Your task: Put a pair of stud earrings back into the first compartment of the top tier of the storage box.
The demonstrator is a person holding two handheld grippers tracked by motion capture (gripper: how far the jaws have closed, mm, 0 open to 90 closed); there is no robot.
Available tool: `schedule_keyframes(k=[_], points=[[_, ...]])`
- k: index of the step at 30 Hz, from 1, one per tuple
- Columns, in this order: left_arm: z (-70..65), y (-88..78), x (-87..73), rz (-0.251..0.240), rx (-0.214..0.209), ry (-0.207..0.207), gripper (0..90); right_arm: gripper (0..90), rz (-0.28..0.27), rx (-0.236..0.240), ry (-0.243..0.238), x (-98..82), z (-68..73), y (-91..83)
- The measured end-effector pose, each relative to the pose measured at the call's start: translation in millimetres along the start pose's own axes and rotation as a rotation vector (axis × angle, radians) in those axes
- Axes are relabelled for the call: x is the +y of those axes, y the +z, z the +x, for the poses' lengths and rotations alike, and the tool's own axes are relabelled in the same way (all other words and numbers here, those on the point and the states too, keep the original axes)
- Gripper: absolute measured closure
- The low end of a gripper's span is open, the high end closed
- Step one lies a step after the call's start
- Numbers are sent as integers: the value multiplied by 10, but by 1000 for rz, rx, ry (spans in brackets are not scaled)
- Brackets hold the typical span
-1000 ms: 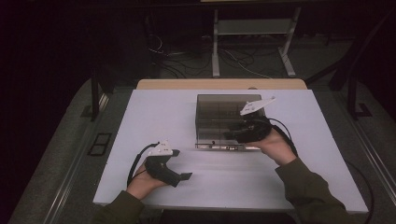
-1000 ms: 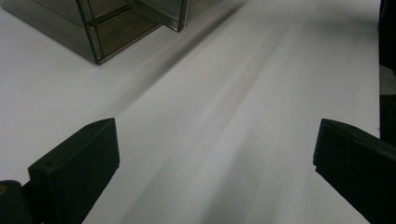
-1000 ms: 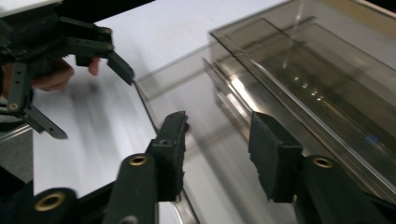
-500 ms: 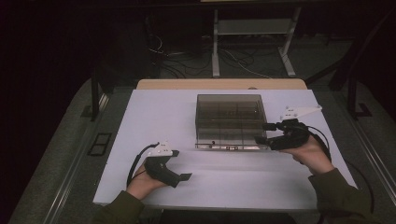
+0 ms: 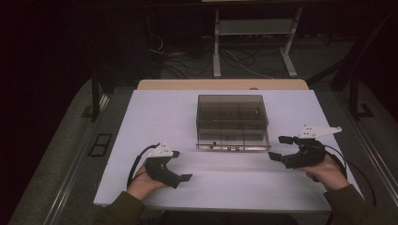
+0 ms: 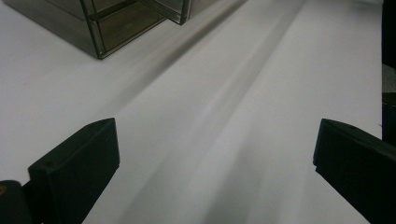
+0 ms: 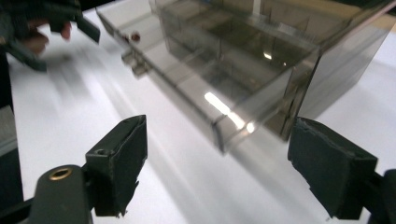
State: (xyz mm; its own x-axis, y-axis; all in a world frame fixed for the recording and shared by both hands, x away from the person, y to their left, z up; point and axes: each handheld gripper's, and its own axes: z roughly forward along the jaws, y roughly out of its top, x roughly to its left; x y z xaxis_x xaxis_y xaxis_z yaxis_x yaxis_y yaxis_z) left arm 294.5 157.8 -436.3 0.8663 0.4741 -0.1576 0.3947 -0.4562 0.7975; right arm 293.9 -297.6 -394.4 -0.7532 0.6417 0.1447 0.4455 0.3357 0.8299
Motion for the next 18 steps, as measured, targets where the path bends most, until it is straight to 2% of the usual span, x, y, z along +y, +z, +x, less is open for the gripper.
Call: schedule_keyframes(k=[4,5,6,8,12,18], points=[[-2,-2,-2,1,1,0,0,161,24,-9,-7,-124,51,35],[-2,-2,-2,1,0,1,0,110,27,-13,-8,-153,61,46],[-4,-2,-2,0,0,0,0,111,33,-18,-7,-183,71,60],[-1,-3,-1,2,0,10,0,111,43,-48,-14,-259,88,91],[-7,-2,-3,-1,1,4,0,111,59,-42,-12,-372,104,144],[-8,-3,-3,-1,2,5,0,111,69,-45,-17,-387,113,161]])
